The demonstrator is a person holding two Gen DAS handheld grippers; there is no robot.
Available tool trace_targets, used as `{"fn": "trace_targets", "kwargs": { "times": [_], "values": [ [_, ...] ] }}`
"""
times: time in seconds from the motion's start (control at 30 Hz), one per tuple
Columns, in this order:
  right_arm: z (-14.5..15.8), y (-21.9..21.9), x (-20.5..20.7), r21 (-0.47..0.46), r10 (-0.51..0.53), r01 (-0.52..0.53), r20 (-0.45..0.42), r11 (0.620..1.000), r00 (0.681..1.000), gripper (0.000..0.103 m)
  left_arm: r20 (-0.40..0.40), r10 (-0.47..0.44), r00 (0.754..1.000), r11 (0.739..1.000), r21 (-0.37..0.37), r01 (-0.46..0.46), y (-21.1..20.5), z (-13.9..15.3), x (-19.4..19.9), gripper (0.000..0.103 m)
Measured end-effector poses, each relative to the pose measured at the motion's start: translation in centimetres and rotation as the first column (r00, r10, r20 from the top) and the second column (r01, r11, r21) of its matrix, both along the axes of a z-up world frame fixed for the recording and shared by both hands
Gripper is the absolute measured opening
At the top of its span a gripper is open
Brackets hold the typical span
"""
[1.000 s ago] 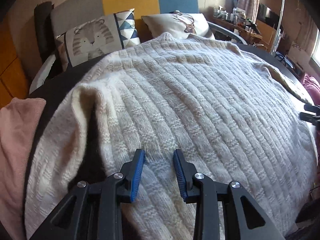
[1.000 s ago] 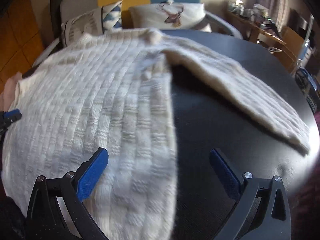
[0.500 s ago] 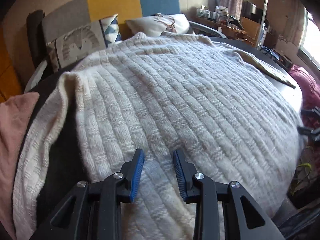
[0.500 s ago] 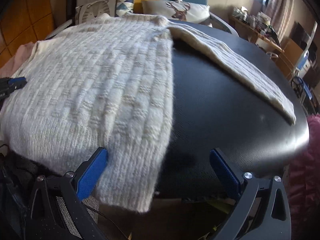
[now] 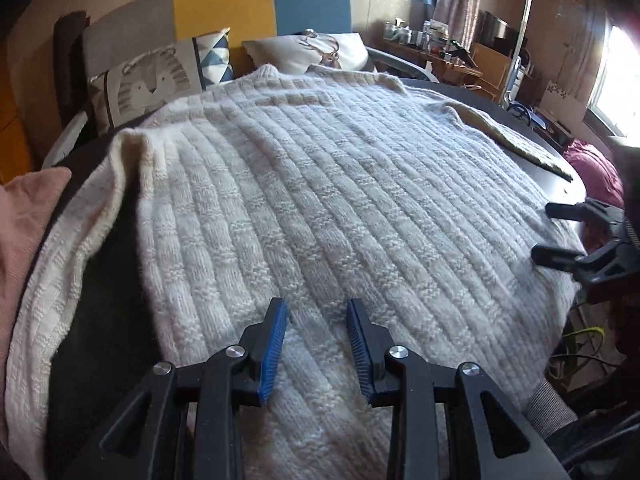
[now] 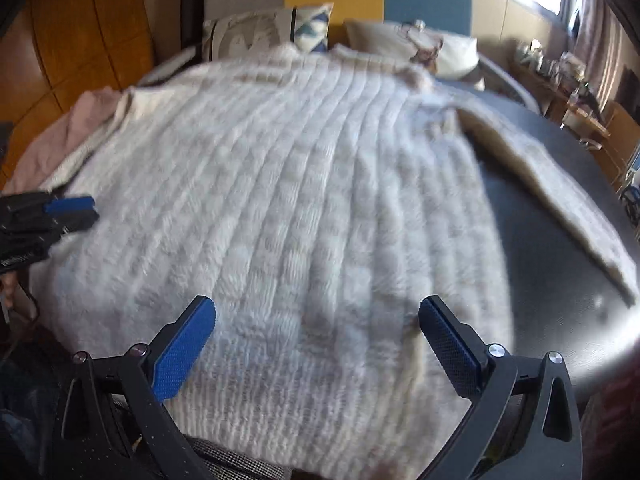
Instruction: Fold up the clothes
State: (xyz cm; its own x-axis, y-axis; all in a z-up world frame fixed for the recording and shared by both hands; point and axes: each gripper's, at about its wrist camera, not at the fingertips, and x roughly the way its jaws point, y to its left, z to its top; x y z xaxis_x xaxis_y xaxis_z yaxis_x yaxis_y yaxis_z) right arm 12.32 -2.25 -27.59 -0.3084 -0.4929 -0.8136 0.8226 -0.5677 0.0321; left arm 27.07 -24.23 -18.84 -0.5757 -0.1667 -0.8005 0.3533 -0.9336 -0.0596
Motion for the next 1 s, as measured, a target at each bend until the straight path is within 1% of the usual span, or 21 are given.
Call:
{"fn": "trace_targets", "kwargs": {
  "times": [0.07,0.2,0.3,0.33,0.37,0.4,0.43,0.47,0.5,0.57,0.63,0.7,0.73,0.77,0.83,0.9,1.0],
  "values": [
    [-0.4,1.0,0.4,-0.040,0.000,0.000,-0.019,0.999,1.000,0.103,-0.021,-0.016,1.000,1.000,-0.007,0.016,-0.1,-0.1,0.5,0.032],
    [-1.0,2.3,1.3,-0.072,-0.001,-0.003,-0.058,0.997,0.998,0.103,-0.063,-0.033,0.997,0.999,-0.006,0.032,-0.4,-0.3,1.3,0.032],
    [-1.3,2.5,1.5,-0.083,-0.014,0.008,-0.074,0.996,0.997,0.103,-0.070,-0.043,0.997,0.999,-0.003,0.043,-0.9,-0.2,1.4,0.032],
    [-1.1,2.2,1.4,-0.070,-0.028,0.024,-0.063,0.997,0.998,0.103,-0.061,-0.038,0.997,0.999,0.001,0.039,-1.0,-0.1,1.4,0.032],
    [-0.8,1.9,1.2,-0.050,-0.059,0.058,-0.033,0.997,0.998,0.103,-0.041,-0.032,0.999,0.999,-0.004,0.032,-0.9,0.2,1.4,0.032],
    [0.0,1.6,0.8,-0.056,-0.090,0.091,0.005,0.994,0.996,0.103,-0.010,-0.024,1.000,0.999,-0.032,0.024,-0.5,0.5,1.2,0.032],
    [0.9,1.4,0.7,-0.098,-0.104,0.107,0.038,0.989,0.994,0.103,0.015,-0.017,1.000,0.998,-0.060,0.018,-0.1,0.9,1.0,0.032],
    [1.7,1.3,0.6,-0.149,-0.109,0.118,0.067,0.982,0.992,0.103,0.018,-0.017,1.000,0.996,-0.083,0.018,0.3,1.1,0.8,0.032],
    [2.2,1.0,0.6,-0.176,-0.115,0.127,0.076,0.976,0.990,0.103,0.018,-0.018,1.000,0.995,-0.100,0.020,0.8,1.4,0.7,0.032],
    [2.3,-0.3,0.9,-0.177,-0.112,0.119,0.050,0.977,0.992,0.103,-0.009,-0.038,0.999,0.997,-0.071,0.038,1.3,1.7,0.1,0.032],
    [1.3,-1.6,1.5,-0.133,-0.101,0.104,0.034,0.986,0.994,0.103,-0.023,-0.051,0.998,0.999,-0.019,0.051,1.4,1.4,-0.6,0.032],
    [-0.2,-2.3,2.5,-0.077,-0.078,0.076,-0.013,0.994,0.997,0.103,-0.011,-0.036,0.999,0.999,0.019,0.036,1.0,0.4,-0.7,0.033],
    [-0.6,-2.3,3.2,-0.061,-0.056,0.053,-0.058,0.997,0.997,0.103,-0.014,-0.026,1.000,0.999,0.043,0.027,0.7,-0.1,-0.5,0.033],
    [-0.7,-2.2,3.5,-0.064,-0.045,0.040,-0.077,0.997,0.996,0.103,-0.045,-0.017,0.999,0.996,0.083,0.021,0.2,-0.3,0.1,0.034],
    [-0.9,-1.7,3.6,-0.083,-0.041,0.035,-0.073,0.996,0.996,0.103,-0.072,-0.003,0.997,0.988,0.151,0.014,-0.7,-0.5,0.7,0.034],
    [-0.8,-1.5,3.6,-0.081,-0.036,0.029,-0.076,0.996,0.997,0.103,-0.084,-0.006,0.996,0.985,0.173,0.021,-1.0,-0.5,0.9,0.034],
    [-0.4,-1.8,3.4,-0.064,-0.054,0.051,-0.056,0.997,0.997,0.103,-0.056,-0.014,0.998,0.991,0.135,0.022,-0.5,0.0,0.4,0.034]
  ]
}}
